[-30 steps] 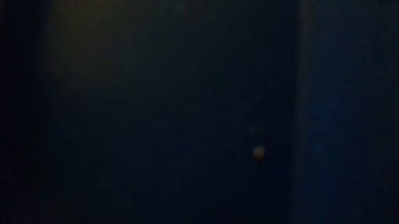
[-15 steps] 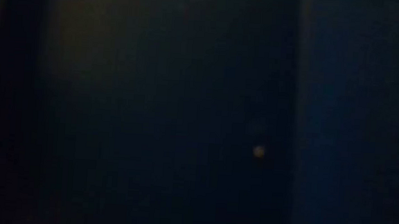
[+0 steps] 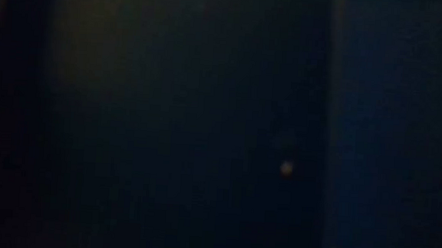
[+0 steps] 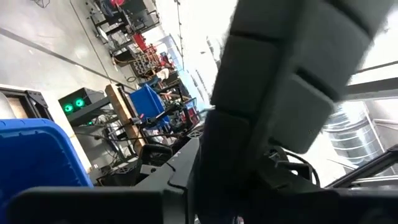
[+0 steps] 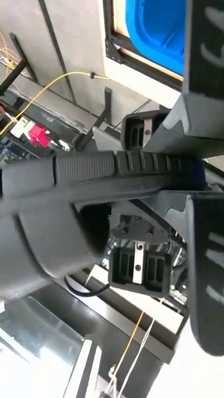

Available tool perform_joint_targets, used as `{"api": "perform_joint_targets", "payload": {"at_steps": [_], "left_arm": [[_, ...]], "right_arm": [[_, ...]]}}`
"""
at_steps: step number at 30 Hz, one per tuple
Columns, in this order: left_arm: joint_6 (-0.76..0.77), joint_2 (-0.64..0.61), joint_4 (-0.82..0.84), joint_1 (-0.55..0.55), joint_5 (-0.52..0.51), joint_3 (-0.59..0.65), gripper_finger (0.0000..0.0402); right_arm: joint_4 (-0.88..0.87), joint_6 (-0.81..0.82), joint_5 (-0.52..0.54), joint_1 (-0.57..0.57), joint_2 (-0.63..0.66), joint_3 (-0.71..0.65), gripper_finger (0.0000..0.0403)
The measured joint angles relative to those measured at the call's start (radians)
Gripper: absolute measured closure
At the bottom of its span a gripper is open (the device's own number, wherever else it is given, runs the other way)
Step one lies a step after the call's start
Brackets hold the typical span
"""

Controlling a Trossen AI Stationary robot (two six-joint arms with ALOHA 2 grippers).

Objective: Pick and place slides into bin
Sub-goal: Put the right black slide in the bin

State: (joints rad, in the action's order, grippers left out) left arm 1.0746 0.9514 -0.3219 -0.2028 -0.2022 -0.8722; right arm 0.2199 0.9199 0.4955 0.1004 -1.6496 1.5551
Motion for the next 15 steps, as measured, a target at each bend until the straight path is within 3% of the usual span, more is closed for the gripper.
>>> {"api": "perform_joint_targets", "payload": {"at_steps": [5, 10, 15], "left_arm": [[0.0, 0.002, 0.011, 0.0, 0.017, 0.001, 0.0337], [-0.027, 0.008, 0.018, 0.0, 0.119, 0.001, 0.0361], [-0.015, 0.011, 0.081, 0.002, 0.259, 0.004, 0.0315]], "right_arm": [[-0.036, 0.022, -0.054, -0.011, 0.002, 0.0, 0.039], [-0.192, 0.057, -0.13, 0.0, 0.052, 0.0, 0.0391], [-0.425, 0.13, -0.221, 0.012, 0.155, -0.001, 0.0393]]}}
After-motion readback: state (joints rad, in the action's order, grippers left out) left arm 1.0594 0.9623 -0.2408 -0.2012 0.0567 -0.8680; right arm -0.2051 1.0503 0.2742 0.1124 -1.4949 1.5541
